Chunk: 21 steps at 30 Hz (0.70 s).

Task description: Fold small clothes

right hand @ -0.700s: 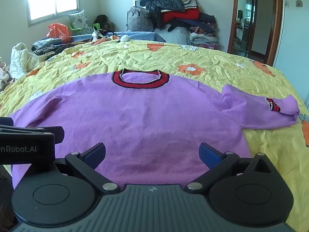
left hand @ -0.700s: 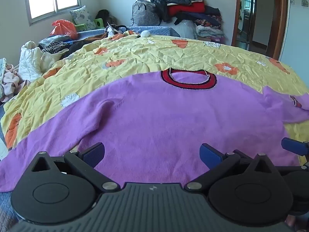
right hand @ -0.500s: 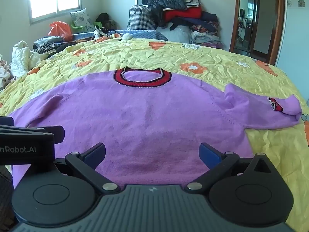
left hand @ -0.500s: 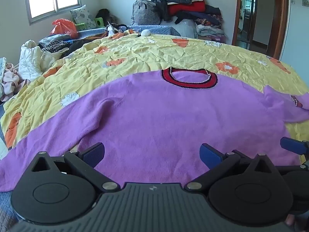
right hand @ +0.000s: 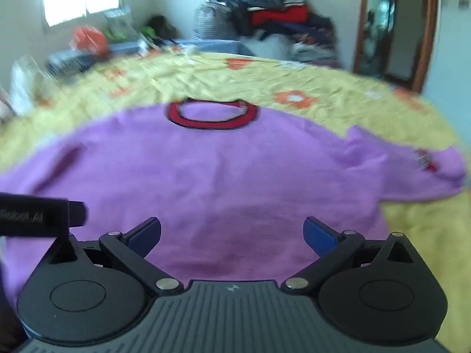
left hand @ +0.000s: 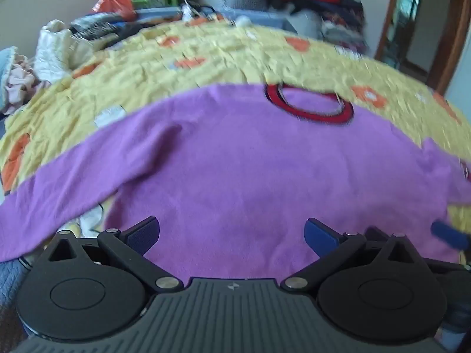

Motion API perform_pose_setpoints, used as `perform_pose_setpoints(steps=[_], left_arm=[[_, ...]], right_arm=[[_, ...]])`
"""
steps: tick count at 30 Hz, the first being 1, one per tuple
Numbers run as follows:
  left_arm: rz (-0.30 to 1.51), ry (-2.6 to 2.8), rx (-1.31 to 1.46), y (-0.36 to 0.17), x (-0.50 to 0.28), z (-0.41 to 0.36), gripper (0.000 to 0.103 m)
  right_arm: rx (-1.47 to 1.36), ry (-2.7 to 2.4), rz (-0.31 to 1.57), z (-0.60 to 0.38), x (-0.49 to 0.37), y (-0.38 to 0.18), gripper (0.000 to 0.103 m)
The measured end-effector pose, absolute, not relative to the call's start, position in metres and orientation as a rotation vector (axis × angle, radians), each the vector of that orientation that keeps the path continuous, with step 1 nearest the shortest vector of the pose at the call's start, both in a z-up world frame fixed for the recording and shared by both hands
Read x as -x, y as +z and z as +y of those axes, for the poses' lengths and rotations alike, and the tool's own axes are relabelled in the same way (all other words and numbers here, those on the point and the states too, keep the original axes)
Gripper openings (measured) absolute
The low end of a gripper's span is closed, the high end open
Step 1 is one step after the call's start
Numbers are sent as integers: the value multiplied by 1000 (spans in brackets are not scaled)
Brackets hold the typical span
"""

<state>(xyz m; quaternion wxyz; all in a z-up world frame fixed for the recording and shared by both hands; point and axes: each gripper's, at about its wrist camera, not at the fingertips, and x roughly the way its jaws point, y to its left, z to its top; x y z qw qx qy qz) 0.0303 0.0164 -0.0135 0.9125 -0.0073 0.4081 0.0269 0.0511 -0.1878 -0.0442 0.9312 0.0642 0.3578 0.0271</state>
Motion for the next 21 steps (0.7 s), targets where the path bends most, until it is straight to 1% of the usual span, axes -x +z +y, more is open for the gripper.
perform_pose_setpoints(steps=[3, 7, 10, 21], left_arm=[[846, 101, -16, -11, -32, 13, 103], [862, 122, -97, -10, -36, 1, 103], [852, 132, -155, -10, -38, -8, 103], [863, 116, -140, -4, -46, -17, 103]], right_arm=[[-100, 50, 735, -191, -55, -45, 103], [-151, 64, 759, -200, -61, -45, 103], [-112, 33, 775, -201, -66, -45, 103], [-112, 15, 799, -205, -73, -35, 103]])
